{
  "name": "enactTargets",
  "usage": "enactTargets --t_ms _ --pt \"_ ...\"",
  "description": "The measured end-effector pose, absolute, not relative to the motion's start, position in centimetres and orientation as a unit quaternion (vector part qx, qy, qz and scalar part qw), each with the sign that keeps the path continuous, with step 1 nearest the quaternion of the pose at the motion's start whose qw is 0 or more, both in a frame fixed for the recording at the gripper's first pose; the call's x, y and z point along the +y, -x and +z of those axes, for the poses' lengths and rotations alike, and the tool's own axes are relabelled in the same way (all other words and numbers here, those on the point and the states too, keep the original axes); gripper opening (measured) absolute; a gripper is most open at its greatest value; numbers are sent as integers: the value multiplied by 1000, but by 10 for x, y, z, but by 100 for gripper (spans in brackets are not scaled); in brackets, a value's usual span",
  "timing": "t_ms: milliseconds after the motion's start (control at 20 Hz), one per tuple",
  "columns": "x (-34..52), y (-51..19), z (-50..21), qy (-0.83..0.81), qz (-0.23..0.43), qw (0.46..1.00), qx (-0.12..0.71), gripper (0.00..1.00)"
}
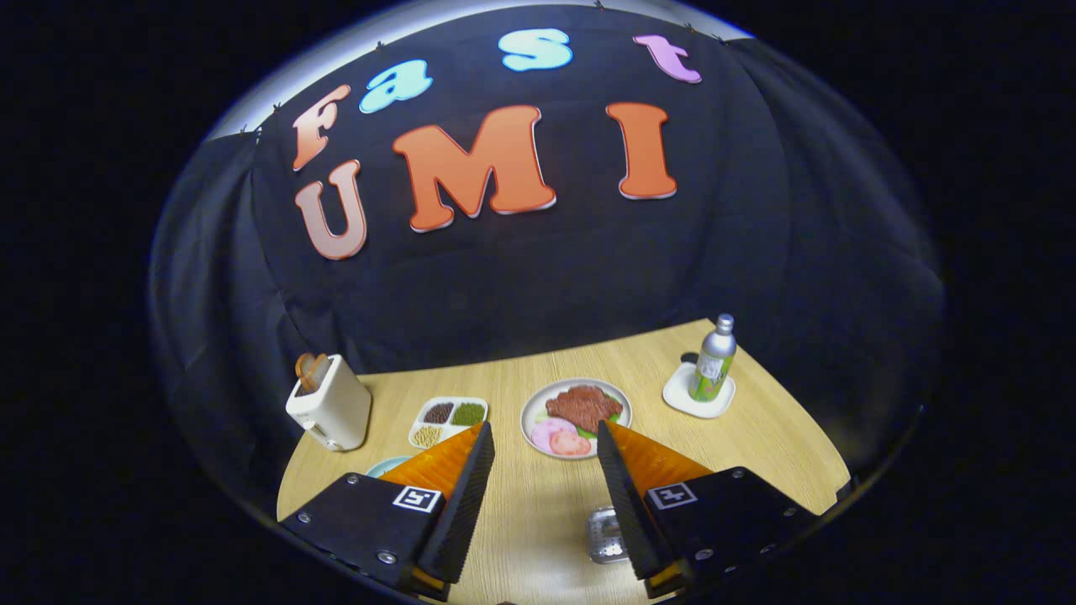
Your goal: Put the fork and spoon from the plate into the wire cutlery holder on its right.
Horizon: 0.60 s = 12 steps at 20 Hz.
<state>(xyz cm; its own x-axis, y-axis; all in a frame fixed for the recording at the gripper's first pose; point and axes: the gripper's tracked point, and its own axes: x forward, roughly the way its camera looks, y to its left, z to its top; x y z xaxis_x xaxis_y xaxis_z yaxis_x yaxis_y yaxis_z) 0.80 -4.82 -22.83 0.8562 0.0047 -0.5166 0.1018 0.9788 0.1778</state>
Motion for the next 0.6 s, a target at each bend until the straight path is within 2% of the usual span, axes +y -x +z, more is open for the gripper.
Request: enactTargets --t_ms 100,300,450,600 --pt "-36 -20 -198 -98 -22 973 207 81" --pt "-18 -32 -150 -57 -16 993 101 82" --pt "17 -45 -150 -54 5 995 84 81" --pt "63 -51 -163 -63 40 991 110 82"
